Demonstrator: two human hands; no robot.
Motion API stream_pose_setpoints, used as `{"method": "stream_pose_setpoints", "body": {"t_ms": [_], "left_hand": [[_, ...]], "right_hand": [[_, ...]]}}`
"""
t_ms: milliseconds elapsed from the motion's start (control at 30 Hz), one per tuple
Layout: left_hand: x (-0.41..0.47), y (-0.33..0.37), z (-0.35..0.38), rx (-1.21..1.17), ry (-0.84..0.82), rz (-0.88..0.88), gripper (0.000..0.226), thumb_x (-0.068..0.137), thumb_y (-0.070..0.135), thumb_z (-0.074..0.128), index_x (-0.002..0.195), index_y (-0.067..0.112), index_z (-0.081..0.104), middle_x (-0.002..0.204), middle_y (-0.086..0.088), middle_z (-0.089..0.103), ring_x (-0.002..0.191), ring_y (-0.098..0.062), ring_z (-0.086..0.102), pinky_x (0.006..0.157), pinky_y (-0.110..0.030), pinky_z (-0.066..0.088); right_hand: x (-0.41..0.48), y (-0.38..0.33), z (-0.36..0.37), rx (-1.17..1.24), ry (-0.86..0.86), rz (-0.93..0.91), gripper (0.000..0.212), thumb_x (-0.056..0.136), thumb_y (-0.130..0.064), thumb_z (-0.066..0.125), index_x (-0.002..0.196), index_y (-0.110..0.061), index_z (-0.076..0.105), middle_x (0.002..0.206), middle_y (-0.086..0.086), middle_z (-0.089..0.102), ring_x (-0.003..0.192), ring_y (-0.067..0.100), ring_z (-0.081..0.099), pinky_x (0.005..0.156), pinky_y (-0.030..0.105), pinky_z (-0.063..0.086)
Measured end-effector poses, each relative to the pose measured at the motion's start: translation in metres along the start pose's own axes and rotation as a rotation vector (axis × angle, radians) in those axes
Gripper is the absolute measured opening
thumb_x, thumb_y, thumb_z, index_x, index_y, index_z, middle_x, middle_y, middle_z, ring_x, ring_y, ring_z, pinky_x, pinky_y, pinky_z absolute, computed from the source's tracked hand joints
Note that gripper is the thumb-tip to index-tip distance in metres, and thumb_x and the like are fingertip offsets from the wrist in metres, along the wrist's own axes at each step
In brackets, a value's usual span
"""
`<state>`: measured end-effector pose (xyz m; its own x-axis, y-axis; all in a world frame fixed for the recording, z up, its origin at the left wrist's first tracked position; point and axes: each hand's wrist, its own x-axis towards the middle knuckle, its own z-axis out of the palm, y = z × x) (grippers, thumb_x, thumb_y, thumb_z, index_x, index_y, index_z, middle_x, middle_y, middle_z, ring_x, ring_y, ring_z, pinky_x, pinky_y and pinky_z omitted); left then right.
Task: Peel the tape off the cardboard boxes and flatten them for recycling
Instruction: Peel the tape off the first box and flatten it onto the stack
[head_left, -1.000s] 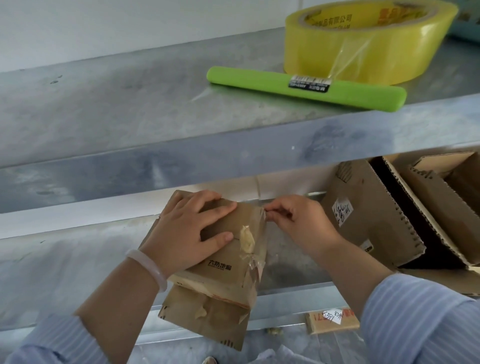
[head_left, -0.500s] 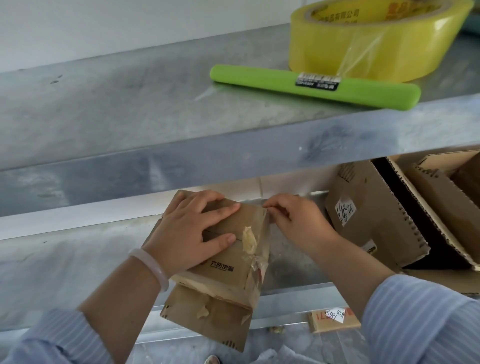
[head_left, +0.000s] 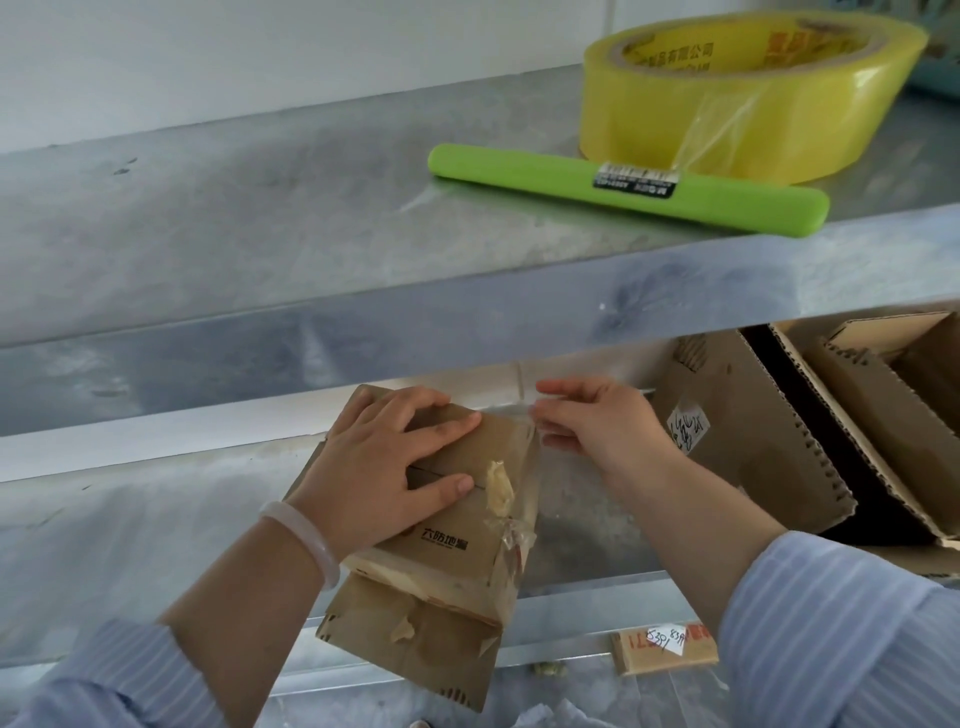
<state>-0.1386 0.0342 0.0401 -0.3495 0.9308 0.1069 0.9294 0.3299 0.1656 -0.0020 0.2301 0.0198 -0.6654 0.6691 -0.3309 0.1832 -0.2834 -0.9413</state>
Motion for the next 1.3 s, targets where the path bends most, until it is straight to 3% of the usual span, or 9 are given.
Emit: {"method": "stream_pose_setpoints", "body": {"t_ms": [67,200,433,600,700,867,1000,1200,1300], "left_hand": [[0.0,0.0,-0.001,-0.008,-0.007,-0.01,0.061,0.081,0.083,0.022,0.137,0.059,0.034,0.14,0.022,0.033,0.125,-0.005,0.024,0.11,-0.033,0.02],[0.002,0.0,-0.001,-0.013,-0.004,-0.011,0.061,0.08,0.082,0.024,0.136,0.06,0.035,0.141,0.021,0.034,0.126,-0.005,0.025,0.11,-0.032,0.02],[0.0,0.001,-0.001,-0.023,0.023,0.0,0.059,0.082,0.078,0.03,0.136,0.056,0.04,0.139,0.019,0.038,0.124,-0.003,0.025,0.109,-0.034,0.022],[0.001,0.0,0.0,-0.008,-0.001,-0.023,0.061,0.08,0.082,0.025,0.136,0.06,0.036,0.14,0.022,0.034,0.124,-0.004,0.024,0.107,-0.028,0.016],[0.001,0.0,0.0,-0.009,-0.005,-0.038,0.061,0.079,0.083,0.025,0.136,0.061,0.035,0.141,0.023,0.033,0.125,-0.005,0.024,0.106,-0.026,0.014],[0.001,0.001,0.0,-0.011,0.001,-0.029,0.061,0.08,0.082,0.026,0.136,0.059,0.037,0.141,0.021,0.035,0.124,-0.003,0.022,0.108,-0.028,0.016],[0.0,0.001,0.0,-0.005,-0.007,-0.025,0.061,0.08,0.081,0.026,0.137,0.059,0.036,0.142,0.02,0.034,0.125,-0.002,0.021,0.107,-0.028,0.014],[0.001,0.002,-0.001,-0.003,-0.014,-0.028,0.064,0.079,0.082,0.024,0.137,0.059,0.036,0.142,0.02,0.034,0.124,-0.002,0.02,0.109,-0.028,0.015],[0.002,0.003,-0.002,-0.011,-0.023,-0.039,0.063,0.078,0.082,0.023,0.136,0.06,0.035,0.142,0.02,0.033,0.125,-0.003,0.021,0.11,-0.03,0.016]], "right_hand": [[-0.003,-0.01,0.001,-0.114,0.067,-0.141,0.019,0.08,-0.008,0.076,0.094,-0.02,0.071,0.076,0.0,0.073,0.071,0.013,0.069,0.073,0.027,0.059],[-0.02,-0.012,0.004,-0.262,0.091,-0.369,0.022,0.082,-0.017,0.076,0.089,-0.037,0.069,0.079,-0.013,0.073,0.074,0.0,0.068,0.067,0.009,0.05],[-0.025,-0.006,0.005,0.188,-0.004,-0.079,0.025,0.084,-0.002,0.071,0.107,-0.012,0.067,0.083,0.003,0.07,0.08,0.012,0.067,0.082,0.031,0.056],[-0.036,-0.01,0.009,-0.163,0.109,-0.416,0.025,0.081,-0.007,0.076,0.095,-0.025,0.068,0.078,-0.007,0.073,0.074,0.0,0.068,0.068,0.008,0.048],[-0.043,-0.007,0.01,-0.208,0.1,-0.514,0.027,0.082,-0.009,0.075,0.094,-0.032,0.068,0.081,-0.01,0.072,0.079,0.005,0.068,0.073,0.014,0.051],[-0.031,-0.011,0.006,-0.075,0.07,-0.244,0.028,0.078,-0.005,0.077,0.1,-0.02,0.068,0.083,0.003,0.073,0.076,0.011,0.07,0.063,0.023,0.057],[-0.025,-0.01,0.002,-0.026,0.031,-0.05,0.025,0.074,-0.006,0.081,0.095,-0.015,0.07,0.097,0.012,0.07,0.087,0.023,0.072,0.056,0.024,0.053],[-0.026,-0.021,0.003,-0.413,0.036,-0.161,0.014,0.072,-0.016,0.079,0.073,-0.03,0.076,0.071,-0.019,0.071,0.07,-0.001,0.065,0.051,0.014,0.048],[-0.022,-0.024,0.011,-0.541,0.065,-0.232,0.017,0.072,-0.017,0.075,0.074,-0.033,0.073,0.066,-0.017,0.068,0.065,-0.003,0.061,0.053,0.008,0.04]]}}
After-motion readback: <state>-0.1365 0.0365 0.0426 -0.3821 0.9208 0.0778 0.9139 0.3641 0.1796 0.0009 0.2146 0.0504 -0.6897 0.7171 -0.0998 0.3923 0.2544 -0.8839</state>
